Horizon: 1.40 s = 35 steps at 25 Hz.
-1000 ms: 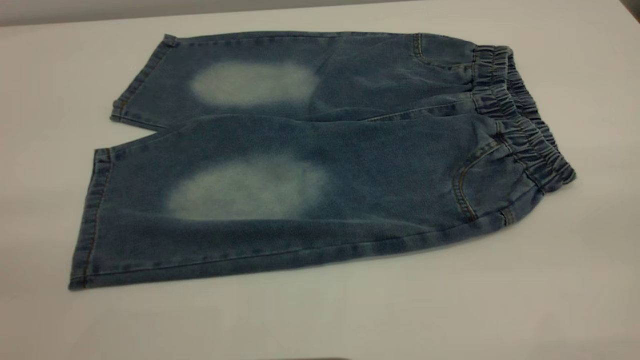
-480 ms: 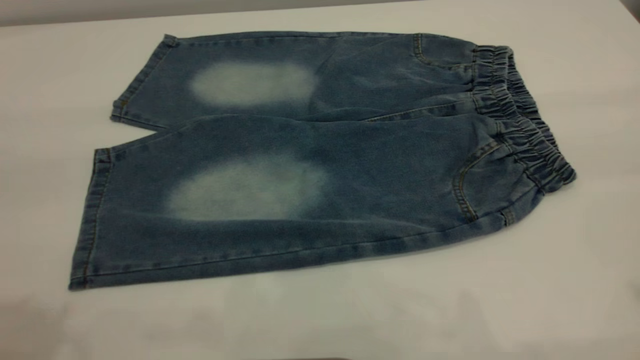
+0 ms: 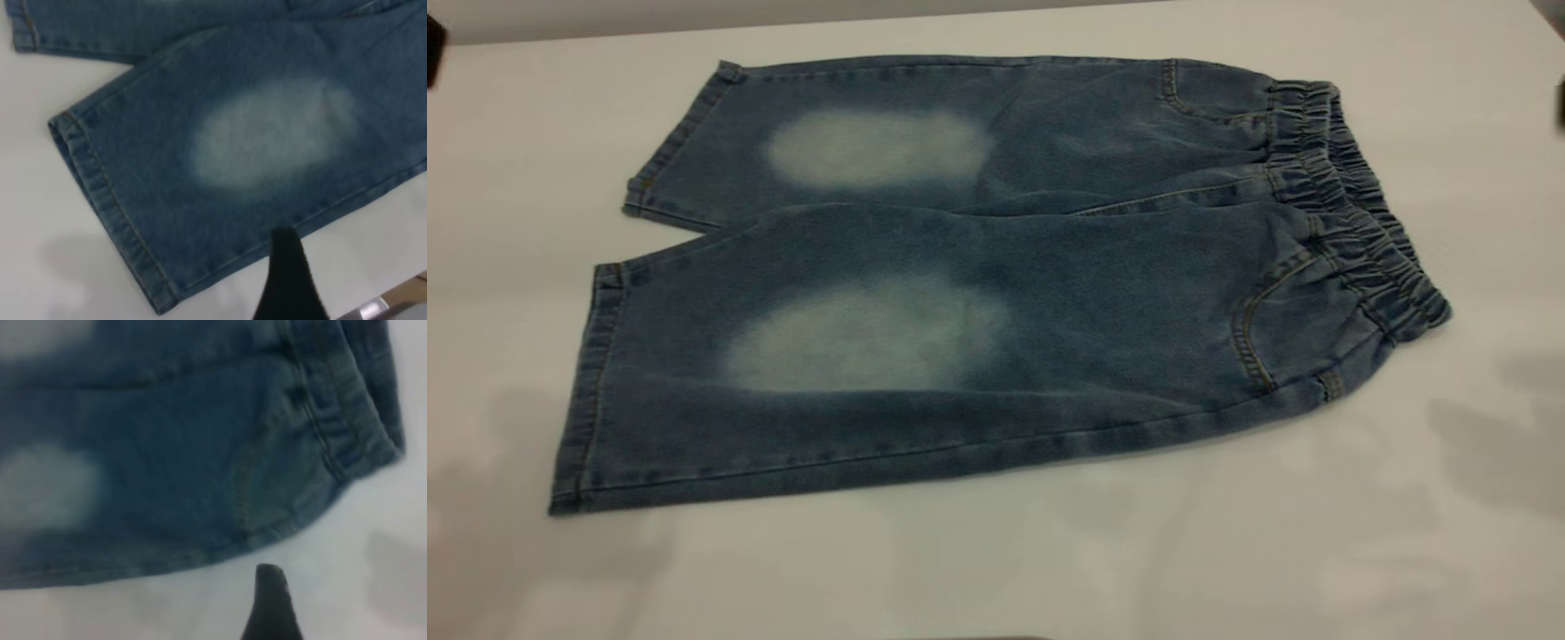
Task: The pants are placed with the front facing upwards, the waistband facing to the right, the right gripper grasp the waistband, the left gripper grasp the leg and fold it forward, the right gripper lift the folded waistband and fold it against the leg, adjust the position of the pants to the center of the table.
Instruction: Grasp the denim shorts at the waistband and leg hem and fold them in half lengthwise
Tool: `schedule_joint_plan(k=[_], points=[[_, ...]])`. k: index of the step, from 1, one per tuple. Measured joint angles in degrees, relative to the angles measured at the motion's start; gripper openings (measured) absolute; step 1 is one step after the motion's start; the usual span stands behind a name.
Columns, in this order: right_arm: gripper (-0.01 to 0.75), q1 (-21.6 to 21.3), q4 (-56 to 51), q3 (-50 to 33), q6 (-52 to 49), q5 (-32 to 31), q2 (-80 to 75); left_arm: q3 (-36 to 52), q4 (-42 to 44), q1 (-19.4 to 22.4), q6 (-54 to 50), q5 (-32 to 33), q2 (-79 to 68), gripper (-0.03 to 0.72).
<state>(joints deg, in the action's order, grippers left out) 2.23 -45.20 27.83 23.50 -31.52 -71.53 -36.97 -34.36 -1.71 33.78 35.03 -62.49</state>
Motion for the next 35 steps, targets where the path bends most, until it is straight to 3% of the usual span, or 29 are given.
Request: schedule_joint_plan(k=[8, 16, 27, 35], points=[[0.477, -0.1, -3.6, 5.2, 1.1, 6.4, -19.6, 0.0, -0.3, 0.0, 0.5, -1.2, -1.1, 0.437], [0.475, -1.0, -5.3, 13.2, 6.1, 0.3, -32.8, 0.0, -1.1, 0.0, 0.5, -1.2, -2.6, 0.437], [0.456, -7.7, -18.1, 13.8, 22.3, -2.9, -40.9, 0.0, -1.4, 0.0, 0.6, -1.9, -2.8, 0.44], [0.453, -8.3, -27.1, 13.8, 32.1, -5.0, -44.1, 0.0, -1.7, 0.0, 0.6, -1.9, -2.8, 0.439]])
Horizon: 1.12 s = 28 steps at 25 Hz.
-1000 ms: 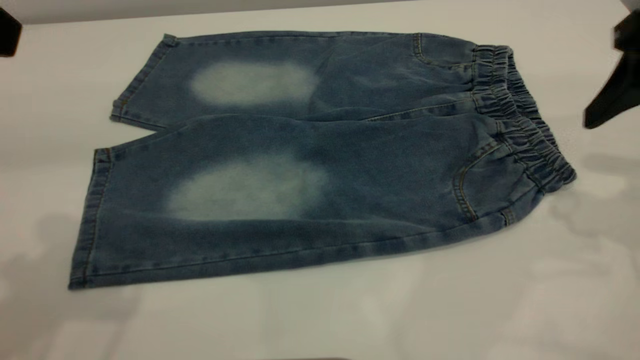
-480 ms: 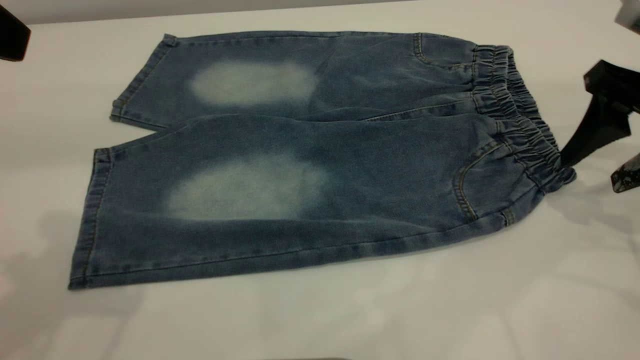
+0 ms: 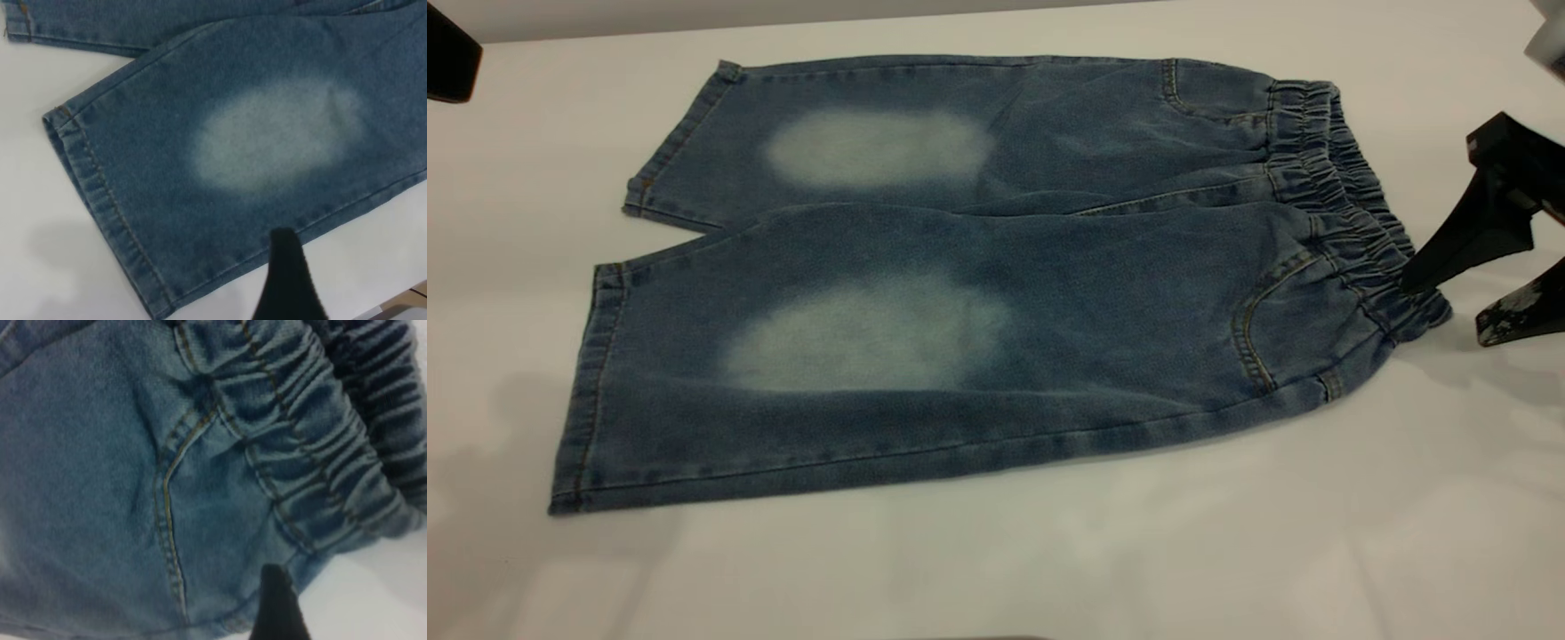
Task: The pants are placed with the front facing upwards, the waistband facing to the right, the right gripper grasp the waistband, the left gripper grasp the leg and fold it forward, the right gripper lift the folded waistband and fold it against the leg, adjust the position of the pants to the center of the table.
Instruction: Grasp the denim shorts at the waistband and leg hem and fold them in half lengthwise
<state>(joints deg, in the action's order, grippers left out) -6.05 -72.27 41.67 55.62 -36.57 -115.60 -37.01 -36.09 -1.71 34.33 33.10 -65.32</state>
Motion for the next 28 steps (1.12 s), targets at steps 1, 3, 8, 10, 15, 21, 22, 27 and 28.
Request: schedule_joint_plan(k=[1, 3, 8, 10, 15, 21, 22, 27, 28], points=[[0.453, 0.0, -0.8, 0.0, 0.7, 0.0, -0.5, 0.0, 0.0, 0.0, 0.0, 0.0, 0.0, 0.439], [0.452, 0.0, -2.0, 0.1, 2.3, 0.0, -1.4, 0.0, 0.0, 0.0, 0.0, 0.0, 0.0, 0.439], [0.452, 0.0, -3.8, 0.1, 3.9, 1.3, -2.5, 0.0, 0.0, 0.0, 0.0, 0.0, 0.0, 0.439], [0.452, -0.1, -4.3, 0.1, 4.7, 1.3, -2.8, 0.0, 0.0, 0.0, 0.0, 0.0, 0.0, 0.439], [0.452, -0.1, -6.0, 1.7, 6.6, 0.8, -4.1, 0.0, 0.0, 0.0, 0.0, 0.0, 0.0, 0.44], [0.452, -0.1, -6.3, 3.4, 6.7, 0.1, -4.6, 0.0, 0.0, 0.0, 0.0, 0.0, 0.0, 0.44], [0.452, -0.1, -6.3, 3.5, 6.7, 0.1, -4.6, 0.0, 0.0, 0.0, 0.0, 0.0, 0.0, 0.44], [0.452, -0.1, -6.2, 3.5, 6.6, 0.9, -4.7, 0.0, 0.0, 0.0, 0.0, 0.0, 0.0, 0.44], [0.452, -0.1, -6.2, 3.5, 6.6, 0.9, -4.9, 0.0, 0.0, 0.0, 0.0, 0.0, 0.0, 0.44]])
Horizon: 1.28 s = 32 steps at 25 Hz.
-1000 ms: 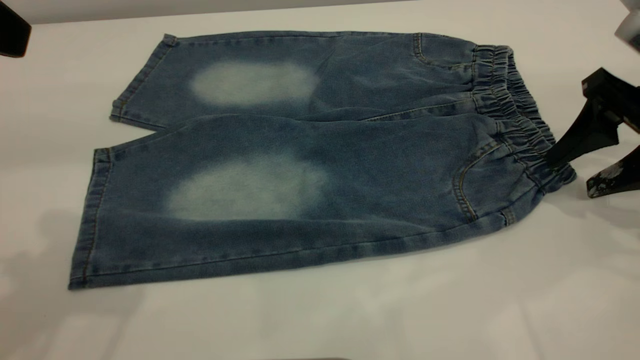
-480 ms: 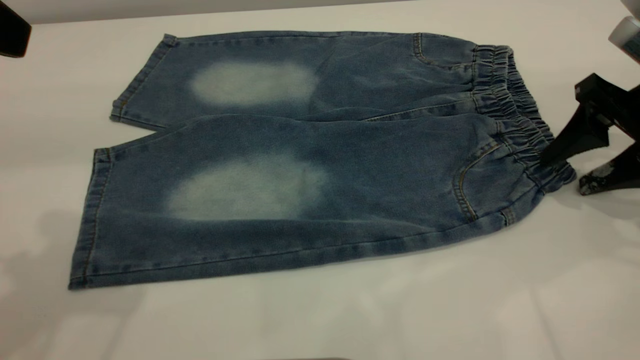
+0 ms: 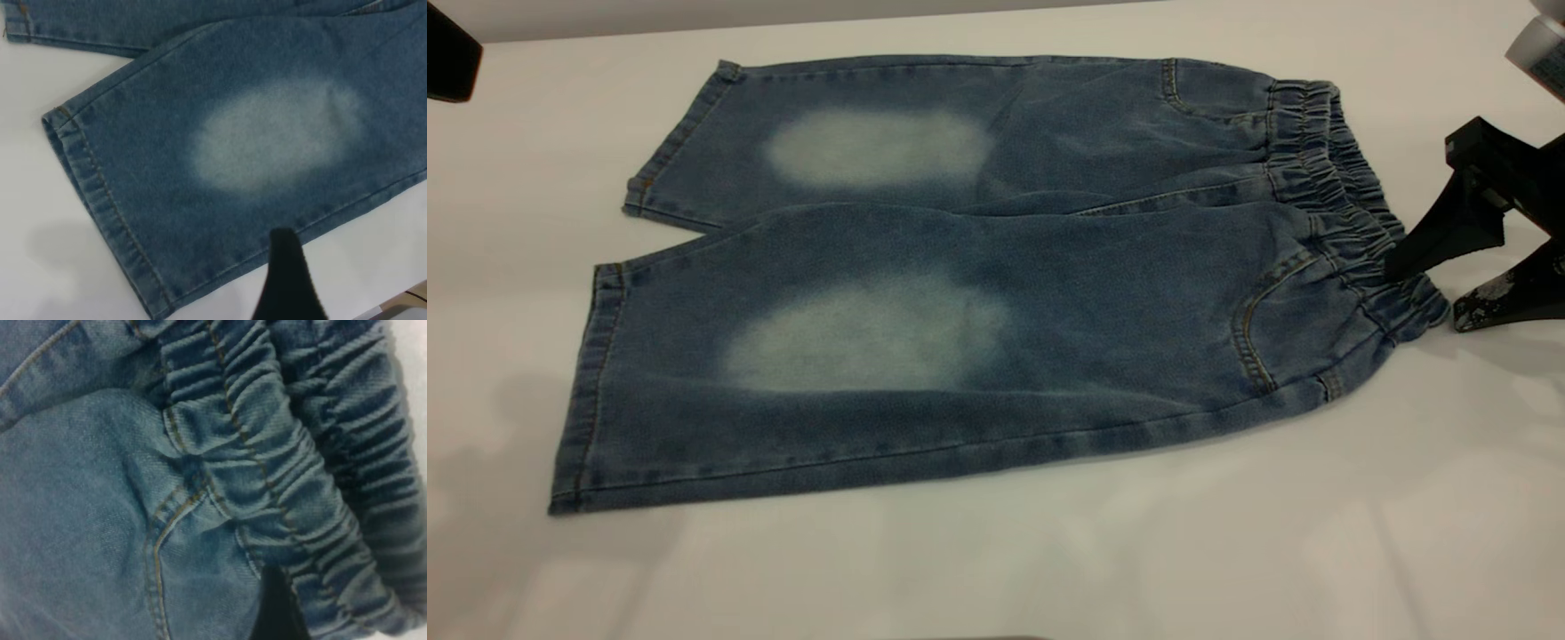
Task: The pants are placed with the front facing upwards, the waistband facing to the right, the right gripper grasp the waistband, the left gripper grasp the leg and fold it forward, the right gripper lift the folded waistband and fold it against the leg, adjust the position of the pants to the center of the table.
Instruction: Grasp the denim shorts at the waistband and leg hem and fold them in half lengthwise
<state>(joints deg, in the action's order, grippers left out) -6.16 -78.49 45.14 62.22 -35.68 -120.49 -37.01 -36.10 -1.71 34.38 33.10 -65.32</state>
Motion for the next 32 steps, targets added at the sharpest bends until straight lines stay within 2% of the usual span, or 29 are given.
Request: schedule_joint_plan(k=[6, 12, 15, 21, 24, 32], points=[[0.449, -0.1, -1.7, 0.5, 1.0, -4.0, -2.7, 0.0, 0.0, 0.0, 0.0, 0.0, 0.0, 0.44], [0.431, -0.1, -6.4, 0.5, 6.8, -6.4, -3.7, 0.0, 0.0, 0.0, 0.0, 0.0, 0.0, 0.44], [0.372, -0.1, -7.8, 0.5, 8.7, -7.3, -4.1, 0.0, 0.0, 0.0, 0.0, 0.0, 0.0, 0.44], [0.134, -0.1, -9.9, 0.5, 12.7, -11.9, -4.1, 0.0, 0.0, 0.0, 0.0, 0.0, 0.0, 0.44], [0.046, -0.1, -11.1, 0.5, 14.1, -13.6, -4.1, 0.0, 0.0, 0.0, 0.0, 0.0, 0.0, 0.44], [0.036, -0.1, -11.8, 0.5, 15.3, -16.2, -4.1, 0.0, 1.1, 0.0, 0.4, 0.0, 0.0, 0.44]])
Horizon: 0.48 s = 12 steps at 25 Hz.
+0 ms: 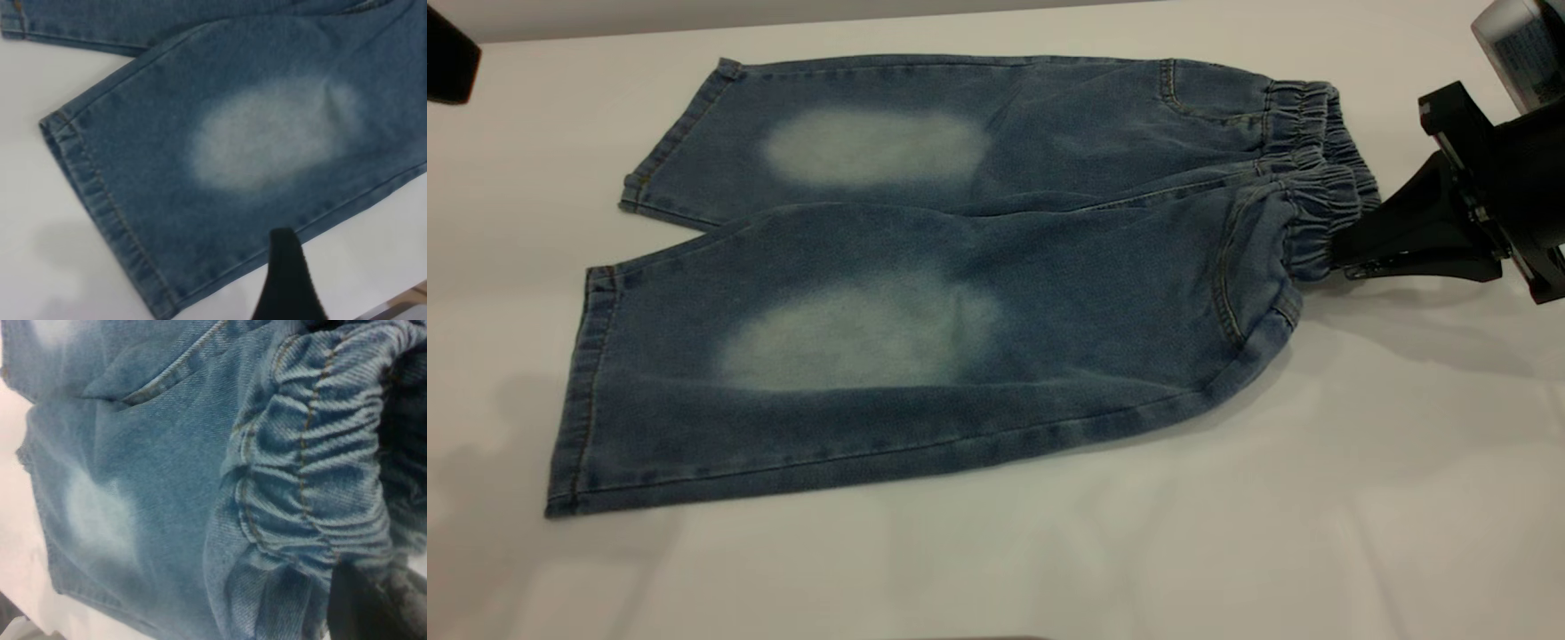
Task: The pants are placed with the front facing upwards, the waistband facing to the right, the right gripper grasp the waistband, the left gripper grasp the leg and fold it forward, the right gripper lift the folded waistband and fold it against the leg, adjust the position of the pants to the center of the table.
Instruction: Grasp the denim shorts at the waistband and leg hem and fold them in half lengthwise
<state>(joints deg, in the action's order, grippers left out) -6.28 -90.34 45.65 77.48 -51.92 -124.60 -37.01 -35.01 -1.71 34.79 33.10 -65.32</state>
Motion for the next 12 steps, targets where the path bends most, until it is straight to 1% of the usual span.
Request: schedule_joint_plan(k=[6, 12], points=[[0.036, -0.7, 1.2, 0.0, 0.0, -3.6, 2.2, 0.0, 3.8, 0.0, -0.3, 0.0, 0.0, 0.44], [0.036, -1.3, 4.1, -0.1, -1.7, -4.4, 6.8, 0.0, 5.1, 0.0, -0.8, 0.1, -0.3, 0.44]])
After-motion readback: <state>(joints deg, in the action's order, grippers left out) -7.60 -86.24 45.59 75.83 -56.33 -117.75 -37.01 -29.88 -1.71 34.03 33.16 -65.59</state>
